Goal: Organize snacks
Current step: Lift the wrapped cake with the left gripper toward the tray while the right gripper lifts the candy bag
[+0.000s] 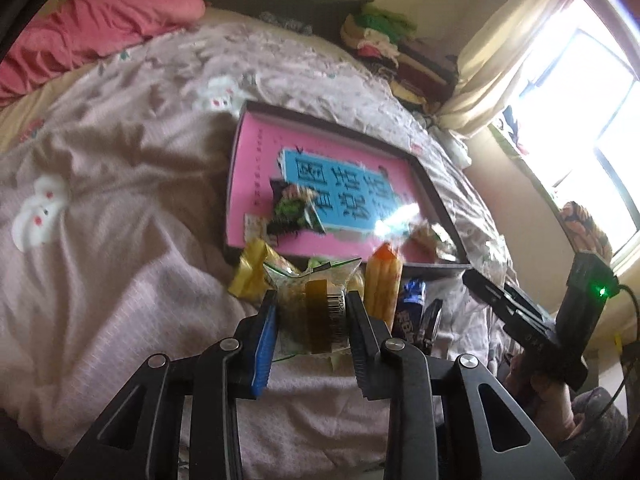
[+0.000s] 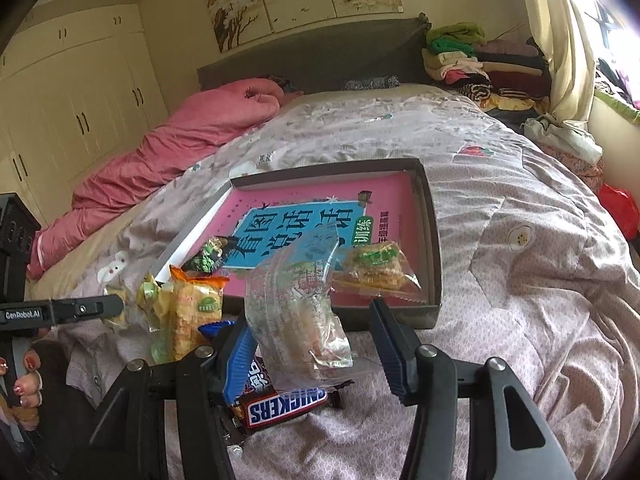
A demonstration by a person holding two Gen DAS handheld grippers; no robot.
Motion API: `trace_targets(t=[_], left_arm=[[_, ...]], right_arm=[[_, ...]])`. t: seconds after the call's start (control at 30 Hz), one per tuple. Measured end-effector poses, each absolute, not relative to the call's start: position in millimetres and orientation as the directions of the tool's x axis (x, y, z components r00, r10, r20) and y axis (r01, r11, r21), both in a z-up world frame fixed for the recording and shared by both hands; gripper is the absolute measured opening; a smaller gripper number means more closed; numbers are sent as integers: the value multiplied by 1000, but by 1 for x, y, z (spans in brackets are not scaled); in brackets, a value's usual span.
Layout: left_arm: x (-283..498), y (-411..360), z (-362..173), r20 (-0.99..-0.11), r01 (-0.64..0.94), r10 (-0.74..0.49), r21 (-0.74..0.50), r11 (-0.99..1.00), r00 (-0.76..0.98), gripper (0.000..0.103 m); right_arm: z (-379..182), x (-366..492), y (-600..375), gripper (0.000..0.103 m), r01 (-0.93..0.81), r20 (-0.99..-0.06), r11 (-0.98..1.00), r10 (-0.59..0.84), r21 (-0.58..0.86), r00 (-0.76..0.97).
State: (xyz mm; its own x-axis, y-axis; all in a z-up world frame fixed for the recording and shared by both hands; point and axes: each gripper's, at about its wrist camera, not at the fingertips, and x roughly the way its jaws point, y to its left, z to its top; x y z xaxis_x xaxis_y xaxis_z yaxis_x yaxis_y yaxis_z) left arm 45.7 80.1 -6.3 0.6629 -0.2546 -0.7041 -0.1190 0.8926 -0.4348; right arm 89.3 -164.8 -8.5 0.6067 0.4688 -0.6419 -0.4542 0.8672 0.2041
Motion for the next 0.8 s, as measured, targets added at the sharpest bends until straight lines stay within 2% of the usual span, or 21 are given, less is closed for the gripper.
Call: trace_targets(t=[0.4,0.8], left_arm=[[45,87,11,-677,-136,-173,-378,916,715,34],[78,92,15,-660,-155,-110,-330,931,743,34]], right_arm=[[2,90,-167,55,-458,-591,859,496,228,636],[4,102,-170,55,-441,-565,859,507,261,652]])
